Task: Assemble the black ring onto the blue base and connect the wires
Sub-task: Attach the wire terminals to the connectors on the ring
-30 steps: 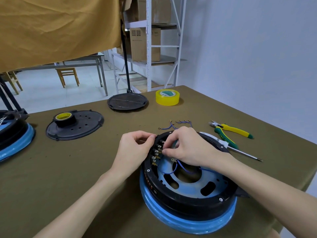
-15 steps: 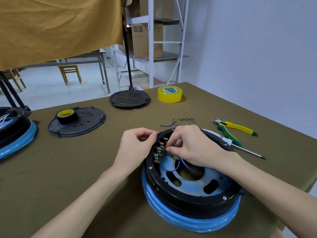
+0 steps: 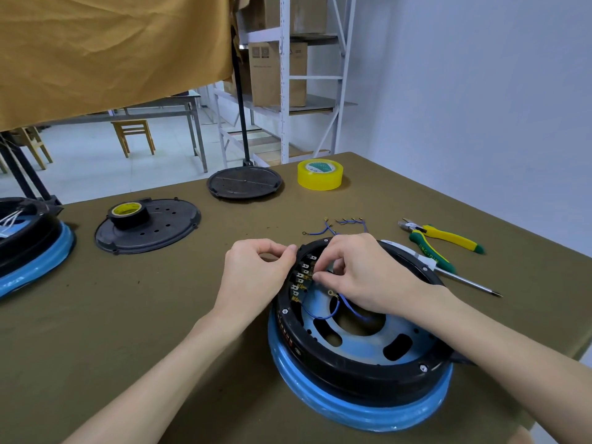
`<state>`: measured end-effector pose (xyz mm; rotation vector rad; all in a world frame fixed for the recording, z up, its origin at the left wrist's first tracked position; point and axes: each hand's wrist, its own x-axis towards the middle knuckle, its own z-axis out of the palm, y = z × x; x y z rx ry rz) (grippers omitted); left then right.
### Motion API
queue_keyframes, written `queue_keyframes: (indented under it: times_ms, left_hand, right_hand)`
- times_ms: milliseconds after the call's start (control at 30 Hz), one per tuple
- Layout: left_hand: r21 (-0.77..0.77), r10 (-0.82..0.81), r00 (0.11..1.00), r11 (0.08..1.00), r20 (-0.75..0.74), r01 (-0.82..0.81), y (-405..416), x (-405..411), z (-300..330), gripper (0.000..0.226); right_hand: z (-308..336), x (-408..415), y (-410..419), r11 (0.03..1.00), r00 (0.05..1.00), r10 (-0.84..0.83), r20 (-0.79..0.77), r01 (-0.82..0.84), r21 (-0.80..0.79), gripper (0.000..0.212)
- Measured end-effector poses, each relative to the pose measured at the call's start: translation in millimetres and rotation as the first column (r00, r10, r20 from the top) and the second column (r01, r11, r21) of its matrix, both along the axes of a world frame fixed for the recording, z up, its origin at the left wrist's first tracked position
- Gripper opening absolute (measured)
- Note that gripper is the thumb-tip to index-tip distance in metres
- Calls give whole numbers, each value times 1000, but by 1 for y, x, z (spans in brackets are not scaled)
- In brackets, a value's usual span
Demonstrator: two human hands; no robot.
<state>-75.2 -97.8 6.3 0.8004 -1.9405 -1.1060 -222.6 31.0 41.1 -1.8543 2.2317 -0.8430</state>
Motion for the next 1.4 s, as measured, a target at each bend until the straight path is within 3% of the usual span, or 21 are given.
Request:
queue_keyframes:
  times_ms: [400, 633, 1033, 1267, 1333, 1400]
  left_hand:
    - [14, 29, 1000, 999, 3, -29, 7, 1, 4, 24]
    - [83, 54, 997, 995, -61, -49, 17, 4, -2, 45]
    - [113, 121, 986, 988, -116, -108, 24, 3, -7, 46]
    - [121, 142, 983, 984, -116, -128, 26, 3, -6, 48]
    - [119, 140, 983, 985, -120, -126, 26, 3, -7, 47]
    - [114, 137, 983, 986, -121, -123, 26, 3, -7, 44]
  right_hand:
    - [0, 5, 0, 999, 999, -24, -24, 24, 22, 8]
    - [-2, 14, 2, 997, 988, -20, -150, 30, 66, 14]
    - [-9, 26, -4, 996, 996, -85, -22, 86, 25, 13]
    - [-4, 35, -7, 982, 985, -172, 14, 171, 82, 34]
    - [-3, 36, -7, 985, 988, -152, -24, 154, 80, 32]
    - [3, 30, -4, 994, 992, -22, -126, 35, 105, 18]
